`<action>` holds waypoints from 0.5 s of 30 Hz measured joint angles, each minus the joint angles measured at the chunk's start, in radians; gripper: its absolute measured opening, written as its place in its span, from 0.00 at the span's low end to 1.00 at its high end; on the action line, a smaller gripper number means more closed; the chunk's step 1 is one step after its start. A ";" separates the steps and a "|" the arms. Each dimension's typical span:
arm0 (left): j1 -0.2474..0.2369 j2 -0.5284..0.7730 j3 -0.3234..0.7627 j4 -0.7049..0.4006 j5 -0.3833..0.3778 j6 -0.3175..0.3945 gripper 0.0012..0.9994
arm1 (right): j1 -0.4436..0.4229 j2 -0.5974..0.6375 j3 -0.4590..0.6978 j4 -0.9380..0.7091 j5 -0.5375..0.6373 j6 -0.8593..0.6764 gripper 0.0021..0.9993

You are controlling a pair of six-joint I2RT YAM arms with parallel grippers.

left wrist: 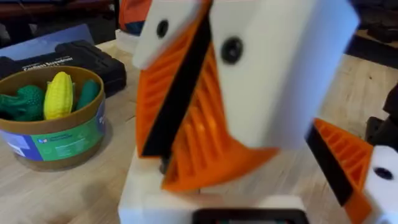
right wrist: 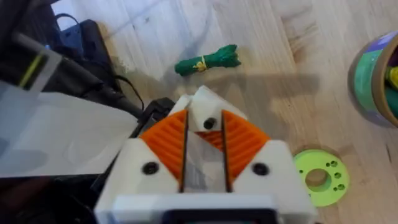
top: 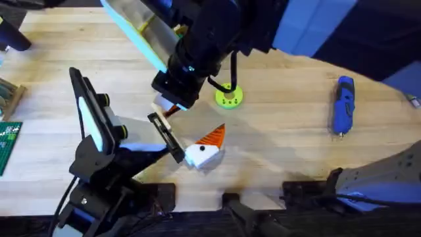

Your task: Pick up the gripper from the table and insert it into the empty holder that is missing its gripper. Then pick up a screw, insert it into the mounting hole, and use the screwdriver to tighten it. Finally, clean up the table by picking up the vegetable and placing it into the bucket.

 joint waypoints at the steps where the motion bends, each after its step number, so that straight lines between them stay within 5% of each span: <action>1: 0.000 0.000 0.000 0.000 0.000 0.000 0.99 | 0.000 0.000 0.000 -0.001 0.000 0.001 0.02; 8: 0.000 0.000 0.000 0.000 -0.005 0.000 0.99 | -0.030 0.000 0.000 -0.004 0.029 0.019 0.96; 15: 0.000 0.000 0.000 0.000 0.000 0.004 0.99 | -0.072 -0.020 0.000 -0.039 -0.015 0.055 0.99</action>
